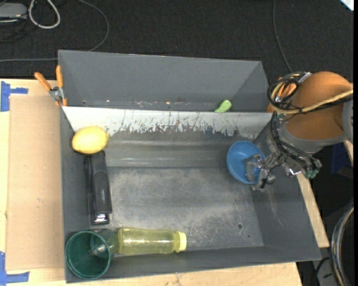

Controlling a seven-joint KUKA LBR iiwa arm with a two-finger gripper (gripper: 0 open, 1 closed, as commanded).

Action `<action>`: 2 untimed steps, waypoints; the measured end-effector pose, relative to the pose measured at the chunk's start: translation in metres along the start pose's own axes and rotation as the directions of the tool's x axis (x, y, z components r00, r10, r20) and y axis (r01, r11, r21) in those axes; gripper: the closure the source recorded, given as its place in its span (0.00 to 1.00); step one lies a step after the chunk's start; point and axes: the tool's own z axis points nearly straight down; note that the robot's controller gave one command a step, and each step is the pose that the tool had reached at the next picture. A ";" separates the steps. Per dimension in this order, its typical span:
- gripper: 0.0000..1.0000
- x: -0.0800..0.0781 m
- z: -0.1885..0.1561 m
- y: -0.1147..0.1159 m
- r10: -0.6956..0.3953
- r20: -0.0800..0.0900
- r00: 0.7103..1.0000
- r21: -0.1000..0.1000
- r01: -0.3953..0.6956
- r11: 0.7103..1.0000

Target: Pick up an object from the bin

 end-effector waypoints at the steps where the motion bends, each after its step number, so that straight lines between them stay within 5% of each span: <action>1: 1.00 -0.008 -0.013 -0.004 -0.170 0.003 0.985 -0.001 0.170 0.985; 2: 1.00 -0.008 -0.088 0.008 -0.134 0.007 0.991 0.004 0.134 0.991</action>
Offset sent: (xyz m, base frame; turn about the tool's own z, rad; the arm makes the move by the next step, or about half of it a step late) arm 0.0045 0.0086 0.0859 -0.1348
